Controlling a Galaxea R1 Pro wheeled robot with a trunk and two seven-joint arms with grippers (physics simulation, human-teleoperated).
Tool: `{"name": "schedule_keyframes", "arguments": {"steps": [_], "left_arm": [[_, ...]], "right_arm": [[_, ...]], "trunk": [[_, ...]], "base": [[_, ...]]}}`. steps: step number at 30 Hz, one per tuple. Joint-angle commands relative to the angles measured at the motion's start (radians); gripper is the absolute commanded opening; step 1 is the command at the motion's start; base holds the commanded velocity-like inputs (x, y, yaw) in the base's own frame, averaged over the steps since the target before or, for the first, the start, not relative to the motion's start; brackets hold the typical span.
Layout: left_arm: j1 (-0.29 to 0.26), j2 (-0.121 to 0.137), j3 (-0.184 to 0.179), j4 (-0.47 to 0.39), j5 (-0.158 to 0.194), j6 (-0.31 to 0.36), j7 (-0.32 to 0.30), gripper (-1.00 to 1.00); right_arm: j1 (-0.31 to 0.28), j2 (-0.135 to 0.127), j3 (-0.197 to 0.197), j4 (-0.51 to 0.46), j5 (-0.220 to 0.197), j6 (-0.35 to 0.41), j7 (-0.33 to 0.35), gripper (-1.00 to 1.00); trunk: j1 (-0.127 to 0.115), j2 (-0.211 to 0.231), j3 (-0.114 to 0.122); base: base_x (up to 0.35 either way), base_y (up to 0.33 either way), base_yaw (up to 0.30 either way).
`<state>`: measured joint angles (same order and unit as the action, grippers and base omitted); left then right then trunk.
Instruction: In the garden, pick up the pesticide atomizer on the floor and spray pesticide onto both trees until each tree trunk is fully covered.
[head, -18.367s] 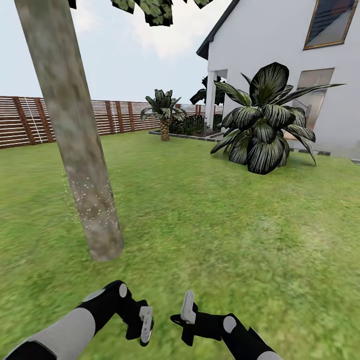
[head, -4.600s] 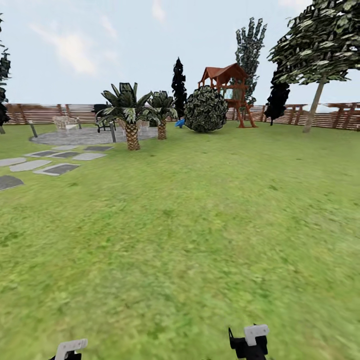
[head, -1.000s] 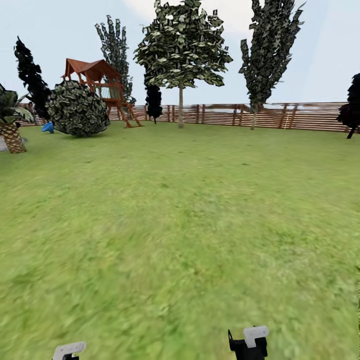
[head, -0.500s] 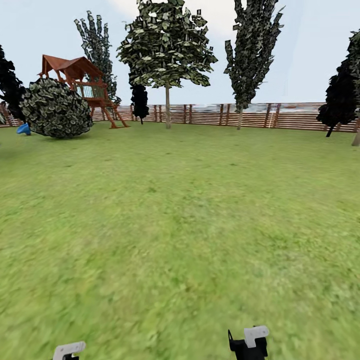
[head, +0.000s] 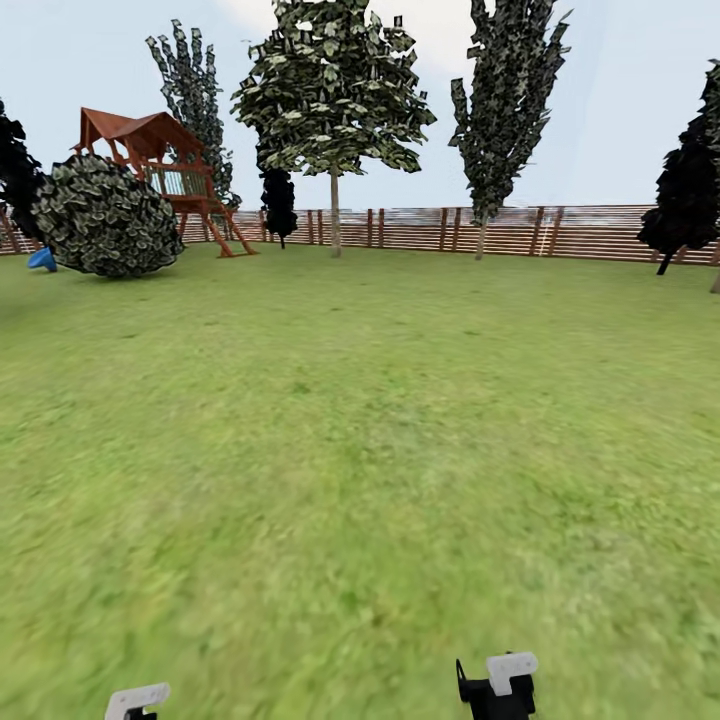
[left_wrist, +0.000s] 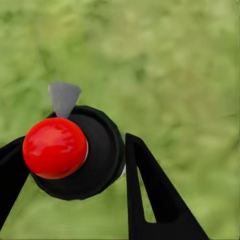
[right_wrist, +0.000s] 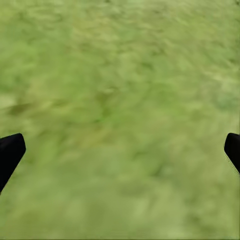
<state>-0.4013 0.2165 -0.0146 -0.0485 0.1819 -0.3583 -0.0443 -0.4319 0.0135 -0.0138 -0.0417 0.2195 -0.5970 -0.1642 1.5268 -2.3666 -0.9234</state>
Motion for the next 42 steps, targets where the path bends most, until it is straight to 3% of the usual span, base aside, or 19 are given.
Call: {"name": "schedule_keyframes", "arguments": {"steps": [1, 42], "left_arm": [[-0.001, 0.001, 0.000, 0.001, 0.009, -0.003, -0.005, -1.00], [0.000, 0.000, 0.001, 0.001, 0.008, -0.004, -0.005, -1.00]], "right_arm": [[-0.001, 0.000, -0.002, 0.001, 0.011, -0.001, -0.009, 1.00], [-0.001, 0.000, -0.002, 0.001, 0.011, -0.001, -0.009, 1.00]], "trunk": [[0.000, 0.000, -0.001], [0.000, 0.000, -0.001]], "base": [[0.336, 0.000, 0.000], [0.336, 0.000, 0.000]]}}
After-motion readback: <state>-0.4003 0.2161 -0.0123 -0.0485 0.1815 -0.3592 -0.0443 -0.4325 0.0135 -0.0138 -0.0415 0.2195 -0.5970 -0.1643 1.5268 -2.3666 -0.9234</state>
